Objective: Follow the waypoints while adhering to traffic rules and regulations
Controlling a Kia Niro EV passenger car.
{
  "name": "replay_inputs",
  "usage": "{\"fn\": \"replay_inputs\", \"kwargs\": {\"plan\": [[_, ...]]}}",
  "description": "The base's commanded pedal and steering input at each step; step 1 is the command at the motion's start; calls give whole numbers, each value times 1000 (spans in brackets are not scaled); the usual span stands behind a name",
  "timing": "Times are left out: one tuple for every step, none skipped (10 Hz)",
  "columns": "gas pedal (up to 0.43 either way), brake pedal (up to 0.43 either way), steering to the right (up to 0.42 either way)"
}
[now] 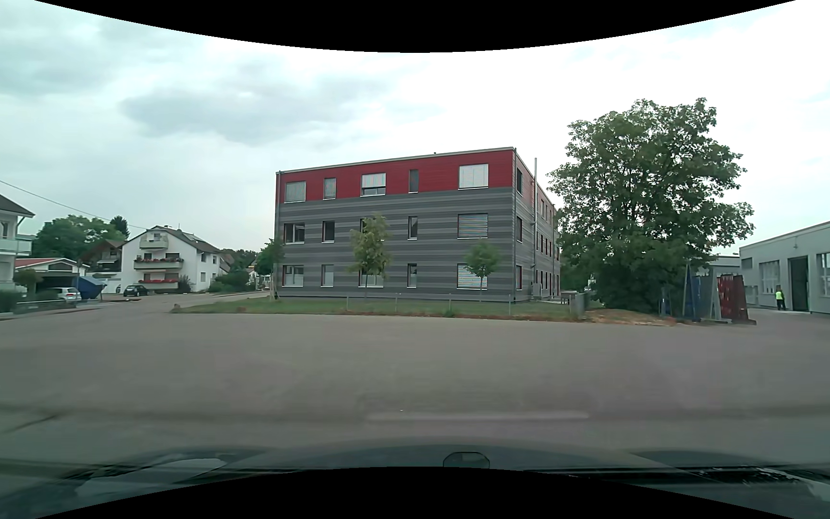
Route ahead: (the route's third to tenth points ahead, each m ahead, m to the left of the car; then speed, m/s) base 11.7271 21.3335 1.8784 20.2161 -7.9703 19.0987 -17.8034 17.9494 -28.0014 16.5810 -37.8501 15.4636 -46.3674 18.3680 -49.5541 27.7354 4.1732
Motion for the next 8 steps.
{"fn": "replay_inputs", "kwargs": {"plan": [[0, 0, -26], [0, 0, -31], [0, 0, -36], [0, 0, -40], [0, 0, -42], [0, 0, -43], [0, 0, -46], [0, 0, -52]]}}
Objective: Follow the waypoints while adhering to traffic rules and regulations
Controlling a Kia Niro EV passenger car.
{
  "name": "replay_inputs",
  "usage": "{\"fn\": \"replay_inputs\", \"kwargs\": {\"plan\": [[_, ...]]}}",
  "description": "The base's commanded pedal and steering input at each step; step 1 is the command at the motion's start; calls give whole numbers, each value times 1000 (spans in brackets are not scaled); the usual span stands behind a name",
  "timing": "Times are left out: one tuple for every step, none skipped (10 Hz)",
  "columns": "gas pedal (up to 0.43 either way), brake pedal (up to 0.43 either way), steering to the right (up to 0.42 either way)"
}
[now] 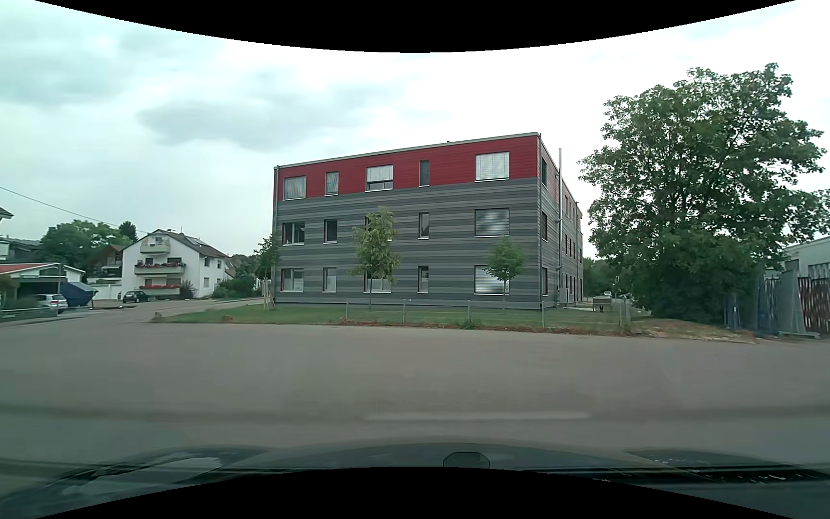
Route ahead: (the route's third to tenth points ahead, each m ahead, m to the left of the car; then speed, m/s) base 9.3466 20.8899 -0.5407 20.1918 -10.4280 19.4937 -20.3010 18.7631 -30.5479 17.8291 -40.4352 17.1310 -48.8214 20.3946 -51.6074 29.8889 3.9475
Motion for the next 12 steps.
{"fn": "replay_inputs", "kwargs": {"plan": [[0, 0, -59], [0, 0, -63], [0, 0, -64], [0, 0, -66], [39, 0, -69], [79, 0, -74], [79, 0, -78], [118, 0, -86], [118, 0, -98], [118, 0, -106], [118, 0, -112], [118, 0, -121]]}}
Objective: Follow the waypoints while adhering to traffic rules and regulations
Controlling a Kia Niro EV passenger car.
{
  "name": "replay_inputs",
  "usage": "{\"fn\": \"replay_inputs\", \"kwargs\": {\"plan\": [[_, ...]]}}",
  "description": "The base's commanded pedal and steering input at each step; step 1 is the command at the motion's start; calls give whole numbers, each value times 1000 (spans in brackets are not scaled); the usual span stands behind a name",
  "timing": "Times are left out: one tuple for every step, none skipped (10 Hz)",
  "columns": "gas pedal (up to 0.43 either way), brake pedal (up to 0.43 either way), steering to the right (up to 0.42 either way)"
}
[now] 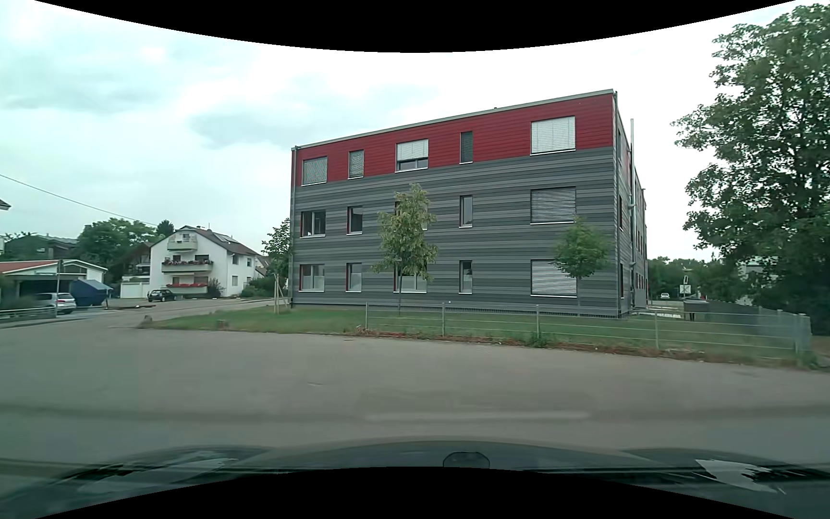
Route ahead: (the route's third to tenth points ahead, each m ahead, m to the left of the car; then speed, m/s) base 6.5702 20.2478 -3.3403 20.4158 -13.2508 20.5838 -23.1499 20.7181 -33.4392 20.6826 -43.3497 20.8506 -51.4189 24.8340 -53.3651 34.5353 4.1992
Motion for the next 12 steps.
{"fn": "replay_inputs", "kwargs": {"plan": [[118, 0, -130], [118, 0, -141], [110, 0, -157], [87, 0, -172], [59, 0, -188], [20, 0, -205], [20, 0, -217], [0, 0, -227], [0, 0, -239], [0, 0, -255], [0, 0, -270], [0, 0, -285]]}}
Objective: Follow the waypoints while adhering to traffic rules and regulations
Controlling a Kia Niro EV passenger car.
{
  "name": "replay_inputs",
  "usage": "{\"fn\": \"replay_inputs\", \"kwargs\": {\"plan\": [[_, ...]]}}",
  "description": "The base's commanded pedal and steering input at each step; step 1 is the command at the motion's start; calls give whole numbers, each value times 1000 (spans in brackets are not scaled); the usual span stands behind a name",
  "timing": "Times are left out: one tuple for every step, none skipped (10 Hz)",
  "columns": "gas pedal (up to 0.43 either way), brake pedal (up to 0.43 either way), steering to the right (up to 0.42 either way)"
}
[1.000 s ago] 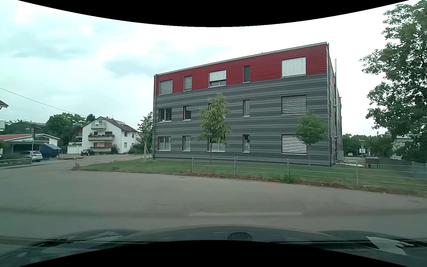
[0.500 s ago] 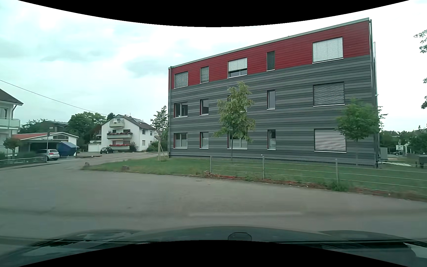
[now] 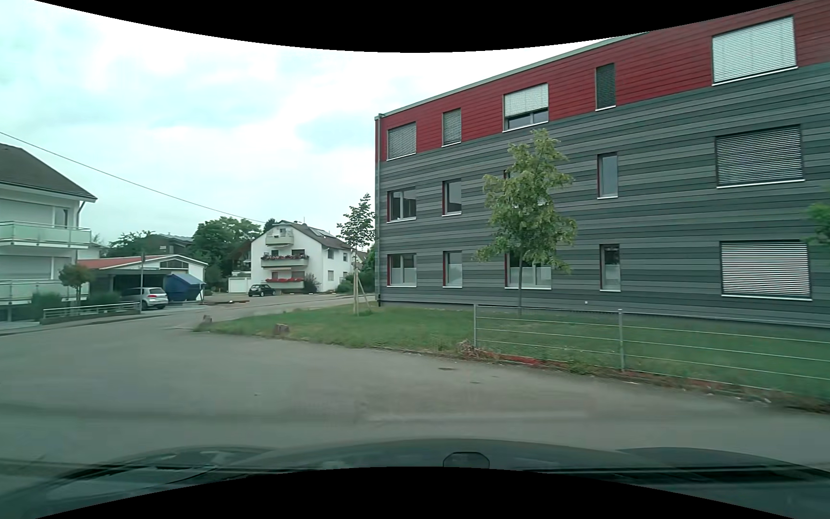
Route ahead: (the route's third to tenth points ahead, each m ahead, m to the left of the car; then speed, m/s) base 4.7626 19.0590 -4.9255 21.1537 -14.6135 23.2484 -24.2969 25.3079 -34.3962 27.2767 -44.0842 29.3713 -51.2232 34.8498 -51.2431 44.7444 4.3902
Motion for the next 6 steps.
{"fn": "replay_inputs", "kwargs": {"plan": [[0, 0, -293], [0, 0, -294], [0, 0, -296], [0, 0, -300], [0, 0, -305], [0, 0, -306]]}}
